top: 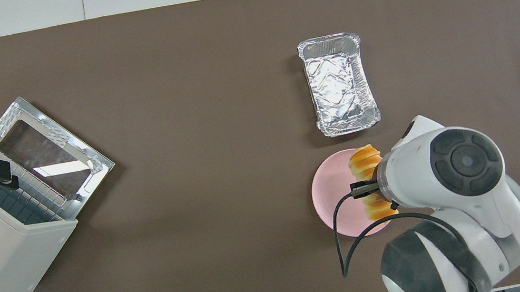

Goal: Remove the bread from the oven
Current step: 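Lower the bread onto the pink plate and open the right gripper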

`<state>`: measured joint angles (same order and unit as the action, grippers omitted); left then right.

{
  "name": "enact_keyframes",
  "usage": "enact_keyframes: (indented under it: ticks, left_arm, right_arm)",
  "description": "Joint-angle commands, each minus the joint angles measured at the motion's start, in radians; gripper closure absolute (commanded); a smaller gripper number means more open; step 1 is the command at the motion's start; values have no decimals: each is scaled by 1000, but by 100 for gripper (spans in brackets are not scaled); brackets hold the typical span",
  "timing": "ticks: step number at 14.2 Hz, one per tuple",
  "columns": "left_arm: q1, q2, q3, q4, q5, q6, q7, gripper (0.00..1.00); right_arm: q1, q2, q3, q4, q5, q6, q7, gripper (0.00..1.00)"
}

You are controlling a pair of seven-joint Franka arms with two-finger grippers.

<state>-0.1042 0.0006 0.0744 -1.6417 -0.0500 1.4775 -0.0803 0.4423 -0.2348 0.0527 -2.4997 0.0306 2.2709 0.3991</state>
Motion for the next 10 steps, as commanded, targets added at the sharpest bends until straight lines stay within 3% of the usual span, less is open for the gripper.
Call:
enact_keyframes:
  ticks: [1,6,9,10]
  left_arm:
    - [8,-25,-5,-24,7,17,5,0]
    - [8,-25,-5,-24,7,17,5,0]
    - [8,-25,-5,-24,7,17,5,0]
    - [8,-25,-7,-24,7,17,5,0]
  right_arm:
    - [1,34,-1,-47,12,103,3,100]
    - [22,109,-1,-47,12,188,14,100]
    - [23,114,-2,-42,12,190,3,100]
    - [23,115,-2,-38,12,188,3,59]
